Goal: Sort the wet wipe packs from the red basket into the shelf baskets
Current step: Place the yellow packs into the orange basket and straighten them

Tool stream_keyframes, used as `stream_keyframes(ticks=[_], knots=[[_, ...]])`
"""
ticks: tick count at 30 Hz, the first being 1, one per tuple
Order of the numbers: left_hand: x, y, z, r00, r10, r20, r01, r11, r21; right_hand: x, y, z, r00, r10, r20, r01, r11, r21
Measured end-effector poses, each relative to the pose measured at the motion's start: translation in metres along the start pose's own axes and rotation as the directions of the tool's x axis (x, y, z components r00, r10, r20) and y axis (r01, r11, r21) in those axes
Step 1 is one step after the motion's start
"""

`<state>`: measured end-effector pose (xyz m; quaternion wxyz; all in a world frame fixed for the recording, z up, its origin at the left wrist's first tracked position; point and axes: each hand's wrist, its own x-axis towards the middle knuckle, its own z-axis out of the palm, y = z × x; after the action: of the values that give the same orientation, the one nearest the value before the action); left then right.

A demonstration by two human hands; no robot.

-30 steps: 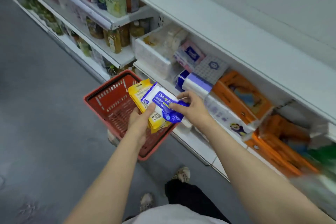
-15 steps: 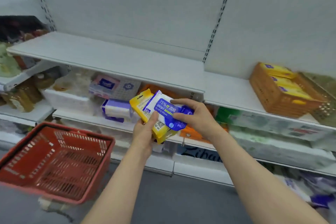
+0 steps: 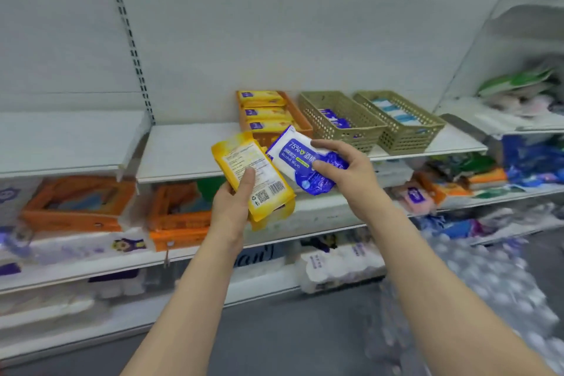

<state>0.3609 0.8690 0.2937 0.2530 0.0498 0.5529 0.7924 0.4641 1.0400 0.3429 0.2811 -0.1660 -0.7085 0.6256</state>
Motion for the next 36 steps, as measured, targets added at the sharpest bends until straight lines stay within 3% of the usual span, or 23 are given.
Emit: stream_keyframes(ticks=[8, 16, 23, 29, 32, 36], knots=[[0.033, -0.002, 0.122, 0.997, 0.0, 0.08, -0.008, 0.995, 0.099, 0.031, 0.016, -0.119, 0.988, 0.006, -0.152, 0.009, 0.995, 0.096], [0.14, 0.007, 0.208, 0.997, 0.055, 0.049, -0.057, 0.998, 0.04, 0.149, 0.017, -0.2, 0.977, -0.038, -0.211, 0.024, 0.997, -0.068], [0.228, 0.018, 0.25, 0.996, 0.072, -0.042, -0.072, 0.997, 0.02, 0.271, 0.027, -0.232, 0.997, -0.014, -0.08, -0.002, 0.982, -0.187], [0.266, 0.016, 0.247, 0.973, 0.087, -0.212, -0.078, 0.996, 0.052, 0.345, 0.068, -0.229, 0.984, 0.107, 0.145, -0.058, 0.949, -0.309], [0.272, 0.013, 0.246, 0.954, 0.093, -0.286, -0.092, 0.996, 0.018, 0.368, 0.083, -0.221, 0.907, 0.21, 0.366, -0.027, 0.895, -0.445], [0.273, 0.011, 0.253, 0.941, 0.103, -0.324, -0.104, 0.994, 0.012, 0.382, 0.091, -0.21, 0.702, 0.414, 0.58, 0.108, 0.742, -0.661]])
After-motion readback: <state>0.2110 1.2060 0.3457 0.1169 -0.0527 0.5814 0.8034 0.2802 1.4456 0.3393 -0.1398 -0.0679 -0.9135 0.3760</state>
